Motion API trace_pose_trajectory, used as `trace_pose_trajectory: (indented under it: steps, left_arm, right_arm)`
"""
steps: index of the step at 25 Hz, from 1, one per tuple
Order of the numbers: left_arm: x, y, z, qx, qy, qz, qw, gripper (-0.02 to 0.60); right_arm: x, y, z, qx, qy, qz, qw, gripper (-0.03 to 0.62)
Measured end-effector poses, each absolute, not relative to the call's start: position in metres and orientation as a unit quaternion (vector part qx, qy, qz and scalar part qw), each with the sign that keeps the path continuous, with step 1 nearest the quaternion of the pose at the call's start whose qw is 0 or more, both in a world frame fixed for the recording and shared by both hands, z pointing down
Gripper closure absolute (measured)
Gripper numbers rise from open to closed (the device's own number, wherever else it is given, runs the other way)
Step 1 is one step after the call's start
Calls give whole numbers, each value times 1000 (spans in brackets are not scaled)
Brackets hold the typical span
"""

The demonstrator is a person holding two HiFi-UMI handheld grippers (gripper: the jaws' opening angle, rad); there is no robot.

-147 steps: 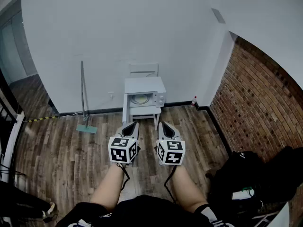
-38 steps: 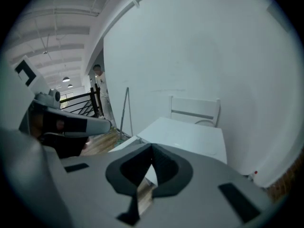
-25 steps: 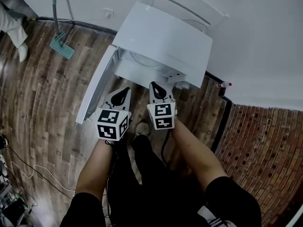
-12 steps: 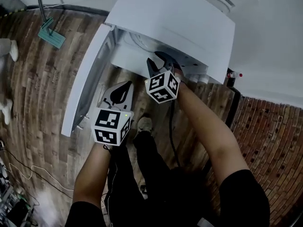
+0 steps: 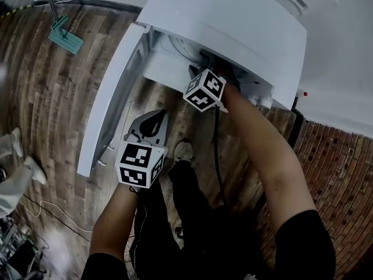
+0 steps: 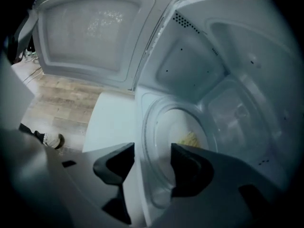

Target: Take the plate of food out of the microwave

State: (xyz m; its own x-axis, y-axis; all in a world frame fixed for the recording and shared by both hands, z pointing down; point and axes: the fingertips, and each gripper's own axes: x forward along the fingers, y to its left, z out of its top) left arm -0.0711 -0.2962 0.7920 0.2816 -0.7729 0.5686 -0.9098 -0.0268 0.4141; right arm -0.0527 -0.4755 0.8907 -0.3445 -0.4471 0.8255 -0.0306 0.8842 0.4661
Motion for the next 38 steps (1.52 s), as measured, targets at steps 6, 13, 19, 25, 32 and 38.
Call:
trace_pose_trajectory:
  steps: [6, 13, 19, 25, 32, 38]
  left_arm:
    - [-70, -292, 802, 710, -585, 96, 379, 583]
    - [-65, -293, 801, 716, -580, 98, 376, 583]
    - [-57, -287, 806, 715, -577, 105, 380, 583]
    - [-56, -284, 802, 710, -588, 94, 376, 583]
    - [-62, -290, 781, 707, -607, 77, 355, 583]
    - [-63, -295, 742, 710, -617, 66, 333, 583]
  right_arm:
    - [-47, -476, 896, 139, -785, -224, 561, 356]
    - [-43, -458, 887, 142, -776, -291, 541, 502]
    - [-38, -446, 882, 139, -771, -326, 528, 520]
    - [-27, -437, 875, 153, -733, -420, 513, 547]
    - [-25, -432, 844, 190, -703, -492, 478, 569]
    - [-17, -393, 809, 160, -708, -528, 441, 568]
